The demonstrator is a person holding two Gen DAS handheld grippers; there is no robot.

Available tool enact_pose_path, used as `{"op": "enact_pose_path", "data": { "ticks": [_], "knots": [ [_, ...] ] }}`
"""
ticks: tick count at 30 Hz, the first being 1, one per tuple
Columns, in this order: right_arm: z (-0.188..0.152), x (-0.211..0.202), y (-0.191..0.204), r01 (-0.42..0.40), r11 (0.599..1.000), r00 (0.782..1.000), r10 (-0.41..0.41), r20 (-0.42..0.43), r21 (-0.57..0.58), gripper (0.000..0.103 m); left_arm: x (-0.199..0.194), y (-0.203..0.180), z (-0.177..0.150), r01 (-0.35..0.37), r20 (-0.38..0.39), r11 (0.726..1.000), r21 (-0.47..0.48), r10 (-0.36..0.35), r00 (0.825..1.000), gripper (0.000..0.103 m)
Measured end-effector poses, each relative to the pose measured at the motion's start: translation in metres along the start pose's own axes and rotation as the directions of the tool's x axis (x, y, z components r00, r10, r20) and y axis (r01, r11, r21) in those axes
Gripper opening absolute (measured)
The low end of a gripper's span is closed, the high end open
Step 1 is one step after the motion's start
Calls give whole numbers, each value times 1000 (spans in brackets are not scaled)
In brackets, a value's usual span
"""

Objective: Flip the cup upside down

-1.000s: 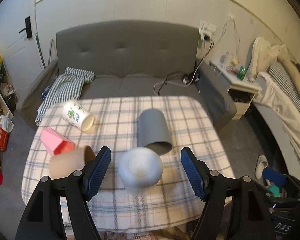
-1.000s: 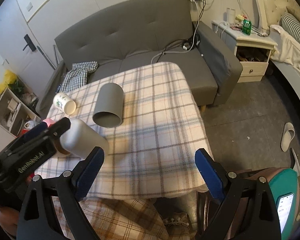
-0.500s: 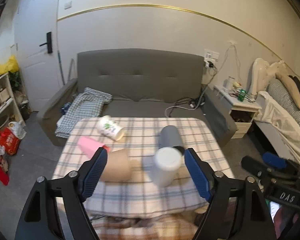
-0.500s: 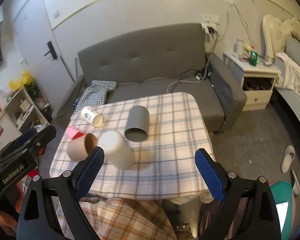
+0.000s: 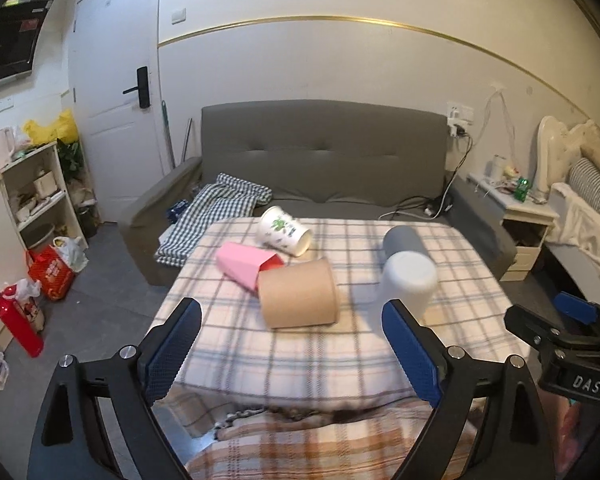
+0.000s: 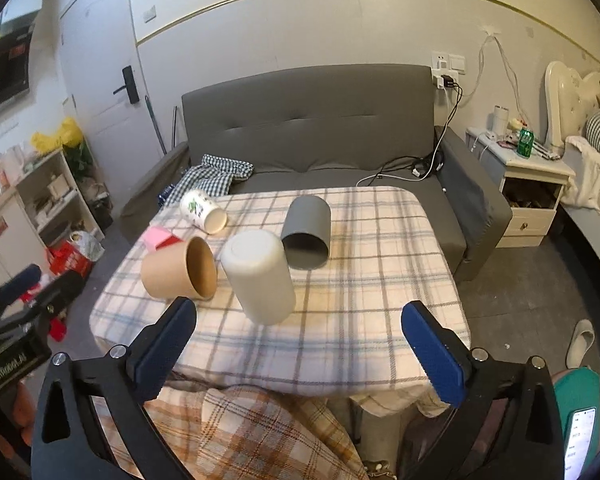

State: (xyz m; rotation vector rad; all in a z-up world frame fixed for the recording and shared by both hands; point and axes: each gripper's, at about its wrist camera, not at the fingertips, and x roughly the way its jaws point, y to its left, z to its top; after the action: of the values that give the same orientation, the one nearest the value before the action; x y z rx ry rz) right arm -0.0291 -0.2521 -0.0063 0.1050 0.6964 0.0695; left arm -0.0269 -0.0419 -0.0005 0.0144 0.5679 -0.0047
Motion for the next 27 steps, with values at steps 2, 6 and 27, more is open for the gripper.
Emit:
{"op": "enact_pose_path", "data": {
  "ticks": [2,6,27],
  "knots": [
    [-5,3,2,1,1000,1000,-1,-4,-13,103,0,6,-3,-3,4,1000,-30,3,1000,95],
    [-6,2,1,14,1000,1000,-14,8,-18,103,3,15,-7,2,-10,997,-75,-2,1000,95],
    [-2,-3,1,20,1000,1000,-20,23,-19,103,3,3,-9,36,-26,999,-33,-37,999,95]
  ]
}}
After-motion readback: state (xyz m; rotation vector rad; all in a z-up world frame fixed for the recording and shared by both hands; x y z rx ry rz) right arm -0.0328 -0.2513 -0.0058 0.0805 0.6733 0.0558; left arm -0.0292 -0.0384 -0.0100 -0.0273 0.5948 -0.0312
